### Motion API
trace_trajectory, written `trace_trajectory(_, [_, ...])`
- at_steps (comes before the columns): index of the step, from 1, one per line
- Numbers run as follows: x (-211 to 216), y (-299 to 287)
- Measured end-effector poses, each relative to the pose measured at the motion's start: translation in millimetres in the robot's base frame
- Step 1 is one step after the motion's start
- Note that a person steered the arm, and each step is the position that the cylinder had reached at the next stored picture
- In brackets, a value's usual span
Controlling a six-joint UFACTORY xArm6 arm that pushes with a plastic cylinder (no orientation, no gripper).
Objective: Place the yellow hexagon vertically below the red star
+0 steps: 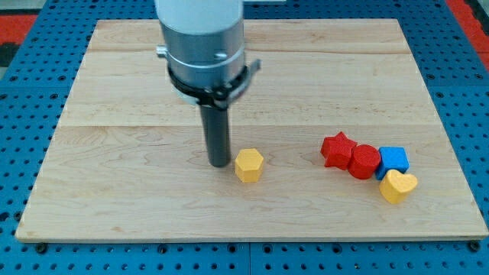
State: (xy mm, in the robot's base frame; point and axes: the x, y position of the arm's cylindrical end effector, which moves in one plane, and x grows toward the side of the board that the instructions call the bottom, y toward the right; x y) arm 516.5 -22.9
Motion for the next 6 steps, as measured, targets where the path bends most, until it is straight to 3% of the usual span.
trace_trajectory(2, [15, 110])
trace_trajectory(3, [8, 76])
trace_trajectory(5, [-111, -30])
trace_trajectory(6, [-152, -75])
